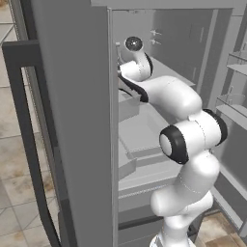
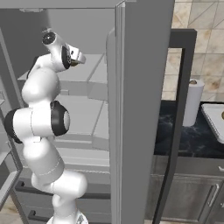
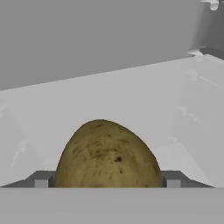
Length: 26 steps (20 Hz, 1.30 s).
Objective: Place one potato and one chicken drumstick in each tupperware on the nearby counter, to pack two identical lunches.
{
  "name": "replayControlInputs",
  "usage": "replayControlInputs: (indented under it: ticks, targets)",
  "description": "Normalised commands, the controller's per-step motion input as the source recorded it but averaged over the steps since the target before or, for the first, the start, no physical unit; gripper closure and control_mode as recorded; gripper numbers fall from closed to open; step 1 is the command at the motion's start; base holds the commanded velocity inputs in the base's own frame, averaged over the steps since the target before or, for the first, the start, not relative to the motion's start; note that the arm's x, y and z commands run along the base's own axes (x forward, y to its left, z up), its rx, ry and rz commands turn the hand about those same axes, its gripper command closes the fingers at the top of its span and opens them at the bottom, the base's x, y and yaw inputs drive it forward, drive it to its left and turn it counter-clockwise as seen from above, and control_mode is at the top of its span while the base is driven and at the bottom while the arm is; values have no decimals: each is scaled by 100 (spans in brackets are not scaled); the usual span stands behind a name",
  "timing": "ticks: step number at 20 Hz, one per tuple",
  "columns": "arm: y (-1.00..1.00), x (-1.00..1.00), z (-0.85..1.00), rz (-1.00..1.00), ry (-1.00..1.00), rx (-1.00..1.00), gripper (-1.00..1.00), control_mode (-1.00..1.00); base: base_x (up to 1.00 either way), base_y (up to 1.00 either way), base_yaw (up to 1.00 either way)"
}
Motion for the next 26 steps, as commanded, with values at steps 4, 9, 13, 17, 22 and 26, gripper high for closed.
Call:
replayControlInputs:
  ticks: [4,9,13,17,22,26]
  targets:
    - [-3,-70,-2,0,-2,0,100,-100,0,0,0]
    - [0,-100,0,3,-8,0,100,-100,0,0,0]
    - [0,-90,2,2,0,0,100,-100,0,0,0]
    - [0,-66,25,1,0,0,100,-100,0,0,0]
    - [-4,-76,29,4,0,0,100,-100,0,0,0]
    - [-23,-88,4,11,0,0,100,-100,0,0,0]
